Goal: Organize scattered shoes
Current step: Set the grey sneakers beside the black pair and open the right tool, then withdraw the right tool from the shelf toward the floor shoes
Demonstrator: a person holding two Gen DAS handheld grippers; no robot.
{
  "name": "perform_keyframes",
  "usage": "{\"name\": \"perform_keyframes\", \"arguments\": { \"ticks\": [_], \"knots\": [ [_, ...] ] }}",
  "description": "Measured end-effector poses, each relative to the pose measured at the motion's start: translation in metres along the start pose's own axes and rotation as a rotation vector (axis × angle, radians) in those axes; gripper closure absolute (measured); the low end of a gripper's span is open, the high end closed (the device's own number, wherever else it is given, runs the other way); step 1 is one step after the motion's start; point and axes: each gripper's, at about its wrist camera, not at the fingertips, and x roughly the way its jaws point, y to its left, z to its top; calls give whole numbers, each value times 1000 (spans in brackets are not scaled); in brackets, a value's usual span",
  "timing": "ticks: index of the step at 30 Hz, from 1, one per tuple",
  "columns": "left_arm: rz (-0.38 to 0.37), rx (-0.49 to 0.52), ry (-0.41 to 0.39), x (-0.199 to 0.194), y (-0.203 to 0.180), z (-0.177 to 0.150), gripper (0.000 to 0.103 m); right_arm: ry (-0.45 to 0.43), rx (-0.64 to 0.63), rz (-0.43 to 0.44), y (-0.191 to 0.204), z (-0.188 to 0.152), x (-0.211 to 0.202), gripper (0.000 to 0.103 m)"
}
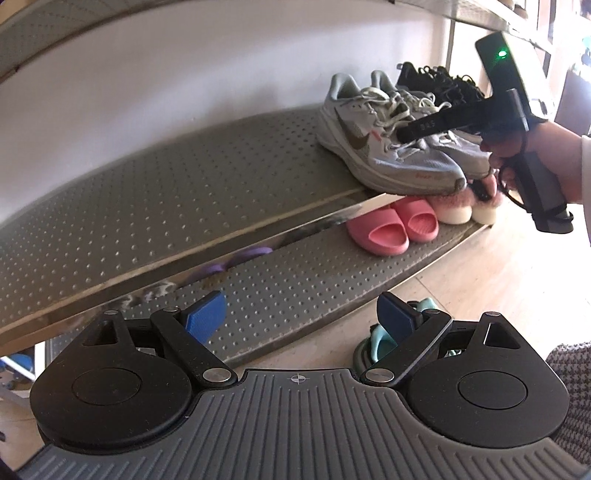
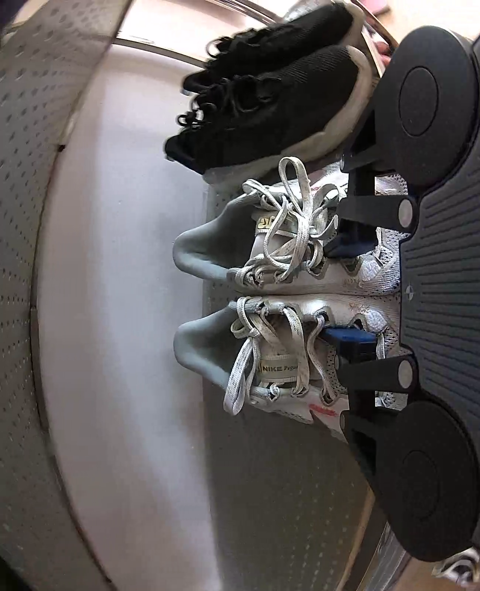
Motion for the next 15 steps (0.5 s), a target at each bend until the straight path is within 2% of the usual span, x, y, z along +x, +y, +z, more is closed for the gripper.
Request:
{"name": "perform_keyframes", "arguments": {
  "ticks": [7, 15],
  "knots": [
    [3, 14, 24, 6, -1, -4, 10, -26, 2, -78, 6, 12, 22, 65],
    [10, 1, 64, 18, 7, -5, 10, -70, 81, -226, -3, 24, 48, 67]
  ]
}}
